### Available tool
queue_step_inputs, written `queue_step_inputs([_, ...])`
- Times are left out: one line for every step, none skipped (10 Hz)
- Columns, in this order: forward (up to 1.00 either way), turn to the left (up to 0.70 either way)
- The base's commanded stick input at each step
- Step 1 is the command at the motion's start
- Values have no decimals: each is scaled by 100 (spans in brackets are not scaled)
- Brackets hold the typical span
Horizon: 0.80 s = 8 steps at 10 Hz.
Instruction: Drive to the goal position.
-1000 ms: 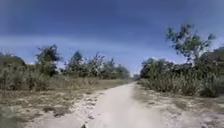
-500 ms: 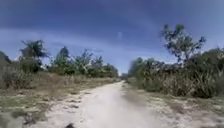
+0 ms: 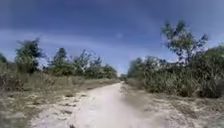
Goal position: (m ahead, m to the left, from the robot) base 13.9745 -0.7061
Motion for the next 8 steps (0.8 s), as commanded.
queue_step_inputs([50, 0])
queue_step_inputs([50, 50])
queue_step_inputs([50, 48])
queue_step_inputs([50, 42])
queue_step_inputs([50, 4])
queue_step_inputs([50, 0])
queue_step_inputs([50, 0])
queue_step_inputs([50, 0])
